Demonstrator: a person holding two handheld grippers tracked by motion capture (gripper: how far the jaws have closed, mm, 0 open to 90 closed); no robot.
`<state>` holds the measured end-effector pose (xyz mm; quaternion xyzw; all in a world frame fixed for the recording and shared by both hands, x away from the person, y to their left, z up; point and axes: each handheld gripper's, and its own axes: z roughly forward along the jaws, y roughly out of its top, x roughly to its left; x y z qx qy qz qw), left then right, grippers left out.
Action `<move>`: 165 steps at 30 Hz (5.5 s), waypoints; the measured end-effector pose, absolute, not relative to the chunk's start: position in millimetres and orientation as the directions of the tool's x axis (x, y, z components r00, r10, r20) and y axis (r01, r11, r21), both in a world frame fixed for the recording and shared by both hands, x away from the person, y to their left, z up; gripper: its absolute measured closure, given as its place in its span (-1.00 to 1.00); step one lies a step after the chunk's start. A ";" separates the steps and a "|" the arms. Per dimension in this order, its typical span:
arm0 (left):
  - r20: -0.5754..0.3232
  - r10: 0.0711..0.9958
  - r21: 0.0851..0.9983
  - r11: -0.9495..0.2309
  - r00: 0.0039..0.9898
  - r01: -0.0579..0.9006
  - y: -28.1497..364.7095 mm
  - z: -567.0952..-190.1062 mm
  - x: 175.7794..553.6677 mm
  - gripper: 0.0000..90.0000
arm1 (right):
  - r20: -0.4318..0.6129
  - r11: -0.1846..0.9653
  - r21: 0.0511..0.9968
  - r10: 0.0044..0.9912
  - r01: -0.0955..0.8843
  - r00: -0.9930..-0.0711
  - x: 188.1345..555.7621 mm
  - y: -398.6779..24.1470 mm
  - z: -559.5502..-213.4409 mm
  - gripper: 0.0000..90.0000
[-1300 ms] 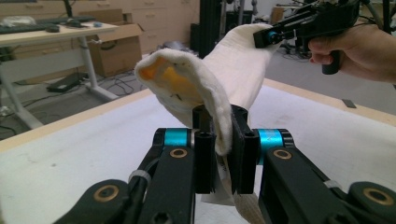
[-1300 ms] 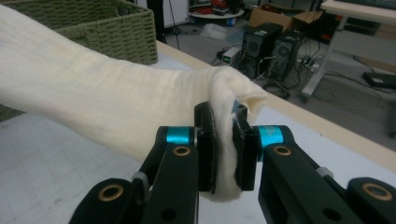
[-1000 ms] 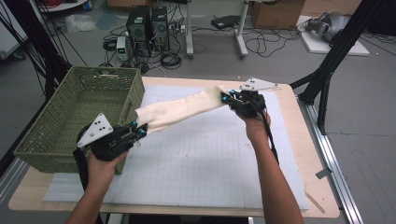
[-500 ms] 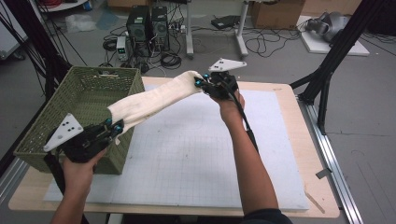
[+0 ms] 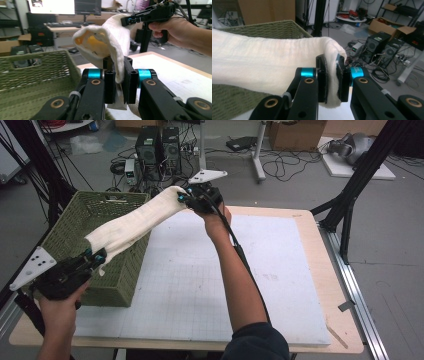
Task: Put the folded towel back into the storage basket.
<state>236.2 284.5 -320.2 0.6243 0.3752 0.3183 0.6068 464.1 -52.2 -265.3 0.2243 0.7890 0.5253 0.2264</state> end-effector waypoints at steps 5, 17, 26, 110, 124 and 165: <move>-0.060 0.875 0.996 0.019 0.481 0.090 296.8 -323.1 232.6 0.82 | -0.125 0.358 0.927 0.576 0.111 -0.808 471.0 -27.5 -265.3 0.83; -0.056 0.915 0.994 0.013 0.399 0.109 321.8 -329.3 223.0 0.82 | -0.132 0.375 0.922 0.547 0.101 -0.826 488.5 32.5 -266.7 0.83; -0.043 0.942 0.991 -0.003 0.333 0.135 338.7 -335.8 215.8 0.82 | -0.132 0.389 0.916 0.524 0.099 -0.842 498.8 78.9 -273.6 0.83; -0.130 0.755 0.973 -0.026 0.643 0.227 211.6 -343.2 273.5 -0.55 | -0.092 0.363 0.892 0.731 0.271 -0.677 357.2 -220.2 -357.1 -0.61; -0.110 0.663 0.977 -0.065 0.741 0.203 150.2 -347.1 287.2 -0.59 | -0.062 0.315 0.889 0.803 0.333 -0.593 310.4 -275.3 -391.2 -0.63; -0.070 0.649 0.966 -0.146 0.758 0.214 123.7 -420.3 292.1 -0.60 | -0.071 0.284 0.894 0.853 0.347 -0.517 288.3 -304.5 -413.1 -0.65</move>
